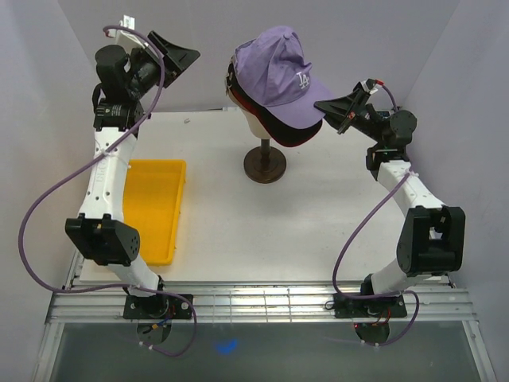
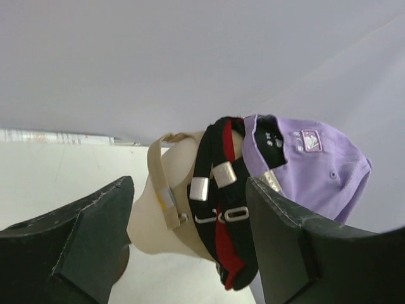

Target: Stack the hats

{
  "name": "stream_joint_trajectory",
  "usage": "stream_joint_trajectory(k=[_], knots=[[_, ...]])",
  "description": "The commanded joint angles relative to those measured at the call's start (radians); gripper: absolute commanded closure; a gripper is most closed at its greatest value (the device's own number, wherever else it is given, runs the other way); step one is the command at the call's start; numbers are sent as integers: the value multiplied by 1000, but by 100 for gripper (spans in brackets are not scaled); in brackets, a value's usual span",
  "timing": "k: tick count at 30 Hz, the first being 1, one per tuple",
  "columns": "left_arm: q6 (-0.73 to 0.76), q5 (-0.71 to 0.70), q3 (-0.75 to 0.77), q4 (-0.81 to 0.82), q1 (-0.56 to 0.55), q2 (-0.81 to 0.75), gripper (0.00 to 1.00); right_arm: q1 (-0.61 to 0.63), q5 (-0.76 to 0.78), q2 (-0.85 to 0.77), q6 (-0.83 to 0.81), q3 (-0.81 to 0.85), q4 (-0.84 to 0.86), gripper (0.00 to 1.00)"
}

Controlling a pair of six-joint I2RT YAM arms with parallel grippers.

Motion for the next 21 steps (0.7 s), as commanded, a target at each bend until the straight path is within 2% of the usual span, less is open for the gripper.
stream_joint_trajectory(k=[1, 8, 13, 16, 21], knots=[[78, 51, 124, 73, -7, 72, 18, 9, -103, 17, -31, 70, -6, 92], [74, 213, 258, 236, -36, 258, 12, 9, -119, 57, -48, 81, -22, 92], [65, 255, 347, 319, -58, 347, 11, 9, -130, 78, -94, 113, -80, 92], [35, 267, 345, 397, -62, 369, 10, 7, -133, 92, -112, 128, -108, 92], [37, 289, 407, 413, -76, 418, 9, 7, -133, 106, -137, 153, -143, 92]])
